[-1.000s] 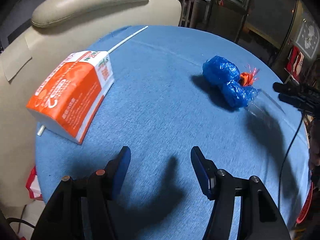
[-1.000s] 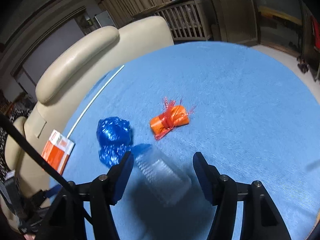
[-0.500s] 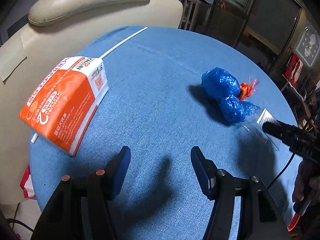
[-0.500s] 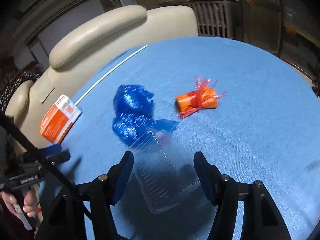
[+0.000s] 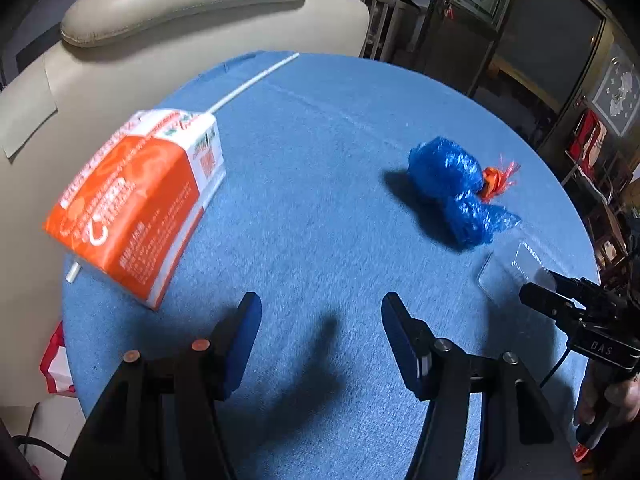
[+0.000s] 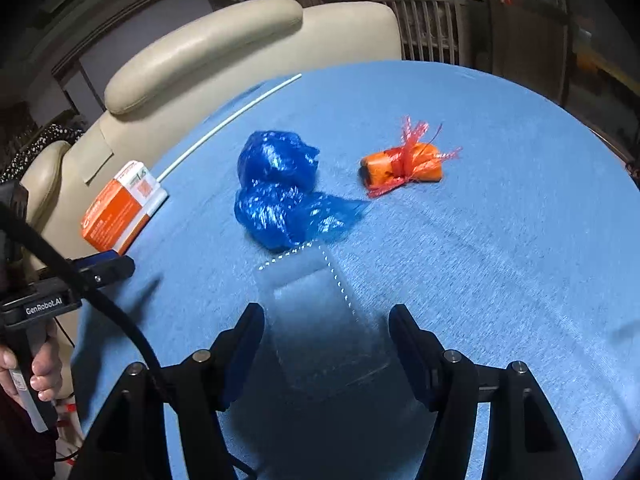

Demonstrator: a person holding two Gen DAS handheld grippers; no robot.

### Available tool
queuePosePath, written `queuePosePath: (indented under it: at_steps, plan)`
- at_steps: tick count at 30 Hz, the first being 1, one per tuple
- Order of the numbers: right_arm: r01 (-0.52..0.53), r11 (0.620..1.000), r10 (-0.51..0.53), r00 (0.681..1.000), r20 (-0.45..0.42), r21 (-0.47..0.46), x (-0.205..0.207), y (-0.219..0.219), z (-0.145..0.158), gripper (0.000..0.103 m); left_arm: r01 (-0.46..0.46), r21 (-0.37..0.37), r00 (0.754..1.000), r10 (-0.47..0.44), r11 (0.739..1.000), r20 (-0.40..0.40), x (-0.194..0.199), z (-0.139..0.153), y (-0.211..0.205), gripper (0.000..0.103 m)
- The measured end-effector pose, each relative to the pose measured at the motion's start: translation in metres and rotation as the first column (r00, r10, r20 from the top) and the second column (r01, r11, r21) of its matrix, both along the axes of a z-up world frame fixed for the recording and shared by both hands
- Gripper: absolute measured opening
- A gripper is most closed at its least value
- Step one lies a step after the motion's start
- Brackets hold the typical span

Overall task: Collect trash
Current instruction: 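Grasp the clear plastic tray with the right gripper, then grasp the blue plastic bag with the left gripper while the right lifts the clear tray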

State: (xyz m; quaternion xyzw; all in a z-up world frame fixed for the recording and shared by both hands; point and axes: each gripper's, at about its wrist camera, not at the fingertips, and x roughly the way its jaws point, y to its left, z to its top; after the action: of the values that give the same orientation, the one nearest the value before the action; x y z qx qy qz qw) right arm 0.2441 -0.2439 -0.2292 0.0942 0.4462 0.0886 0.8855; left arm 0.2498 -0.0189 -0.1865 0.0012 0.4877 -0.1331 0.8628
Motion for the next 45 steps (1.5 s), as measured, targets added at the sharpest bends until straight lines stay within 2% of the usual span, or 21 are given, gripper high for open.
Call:
queuePosePath:
  at_steps: [4,9,13,20,24,29,31,32,34,39,45]
  plan:
    - [-0.011,1.000,0.011,1.000,-0.014,-0.003,0.001,0.004,-0.006,0.059,-0.003,-0.003,1.000,0.003,1.000,-0.009,-0.003,-0.004,0.000,0.063]
    - [0.018,1.000,-0.018,1.000,0.024,-0.006,-0.012,0.003,-0.001,0.055,0.000,-0.009,1.000,0.000,1.000,-0.005,0.000,0.001,-0.004,0.063]
    - [0.052,0.998,-0.054,0.997,0.051,0.031,-0.031,-0.007,0.008,0.055,0.020,-0.022,1.000,-0.020,1.000,0.011,0.002,0.010,-0.018,0.063]
    - [0.156,0.985,-0.161,0.984,0.076,0.066,-0.076,-0.031,0.013,0.055,0.088,-0.065,0.996,-0.088,0.994,0.009,0.021,0.017,-0.073,0.065]
    - [0.201,0.975,-0.208,0.976,0.062,0.097,-0.105,-0.040,0.010,0.055,0.076,-0.137,0.997,-0.078,0.988,-0.013,0.047,0.015,-0.102,0.065]
    - [0.238,0.963,-0.246,0.968,0.049,0.130,-0.133,-0.047,0.006,0.055,0.070,-0.178,0.997,-0.076,0.982,-0.024,0.069,0.000,-0.133,0.064]
    - [0.250,0.959,-0.258,0.965,0.048,0.132,-0.140,-0.049,0.005,0.055,0.048,-0.178,0.994,-0.063,0.983,-0.084,0.077,-0.016,-0.139,0.028]
    - [0.254,0.957,-0.263,0.964,0.047,0.136,-0.143,-0.051,0.004,0.055,0.037,-0.189,0.991,-0.061,0.981,-0.123,0.079,-0.024,-0.140,0.023]
    - [0.264,0.953,-0.273,0.961,0.046,0.149,-0.148,-0.054,0.004,0.055,0.020,-0.225,0.993,-0.045,0.974,-0.109,0.074,-0.027,-0.134,0.021]
    - [0.273,0.947,-0.287,0.956,0.065,0.172,-0.155,-0.059,0.007,0.055,0.058,-0.211,0.995,-0.073,0.976,-0.063,0.047,-0.021,-0.120,0.019]
    - [0.274,0.939,-0.296,0.952,0.079,0.209,-0.162,-0.061,0.009,0.055,0.116,-0.149,0.993,-0.117,0.982,-0.001,-0.001,-0.007,-0.105,0.019]
